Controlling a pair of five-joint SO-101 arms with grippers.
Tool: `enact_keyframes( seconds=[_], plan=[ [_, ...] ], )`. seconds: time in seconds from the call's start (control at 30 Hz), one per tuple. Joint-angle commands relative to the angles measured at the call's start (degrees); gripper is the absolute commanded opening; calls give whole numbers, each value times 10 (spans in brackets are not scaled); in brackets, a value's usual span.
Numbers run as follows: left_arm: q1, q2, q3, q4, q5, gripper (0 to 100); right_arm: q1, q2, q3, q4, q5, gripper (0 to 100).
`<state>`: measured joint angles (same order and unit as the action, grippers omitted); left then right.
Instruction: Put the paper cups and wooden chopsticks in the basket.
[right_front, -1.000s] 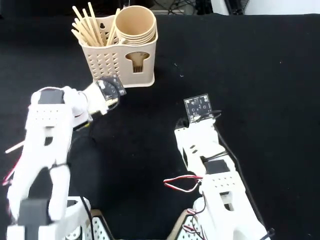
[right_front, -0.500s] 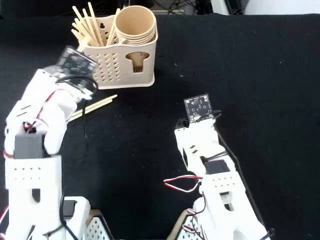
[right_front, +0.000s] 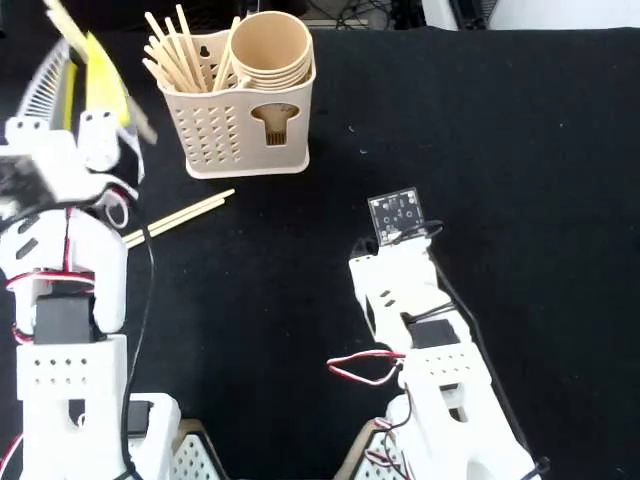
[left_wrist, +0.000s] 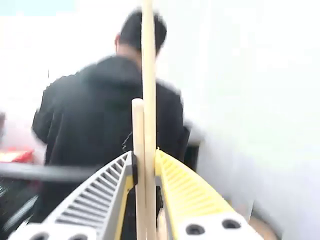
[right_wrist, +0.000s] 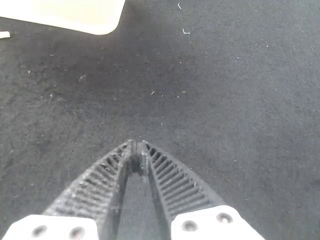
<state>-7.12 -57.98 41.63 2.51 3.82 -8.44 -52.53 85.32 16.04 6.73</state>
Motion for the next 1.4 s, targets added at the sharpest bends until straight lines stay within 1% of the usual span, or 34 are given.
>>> enact_keyframes(
  seconds=[0.0,0.13,0.33,0.47,0.6,0.83,1.17,1.2,1.27,1.37],
  plan=[
    [20,18,-15,-79,19,30,7,-8,-1,-12,-4,18],
    [39,97,-58,-103,21,30,7,-8,-1,-12,-4,18],
    [44,239,-181,-135,19,30,7,-8,-1,-12,-3,18],
    [57,326,-260,-135,18,30,7,-8,-1,-12,-3,18],
    [58,397,-299,-135,18,30,7,-8,-1,-12,-3,18],
    [54,463,-300,-135,18,30,7,-8,-2,-16,-3,18],
    [55,491,-227,-135,17,34,7,-7,5,-33,-3,18],
    [54,491,-225,-135,17,45,7,-7,5,-33,-3,18],
    [52,491,-222,-129,17,98,7,-7,5,-33,-3,18],
    [51,491,-225,-87,17,151,7,-7,5,-33,-3,18]
  ],
)
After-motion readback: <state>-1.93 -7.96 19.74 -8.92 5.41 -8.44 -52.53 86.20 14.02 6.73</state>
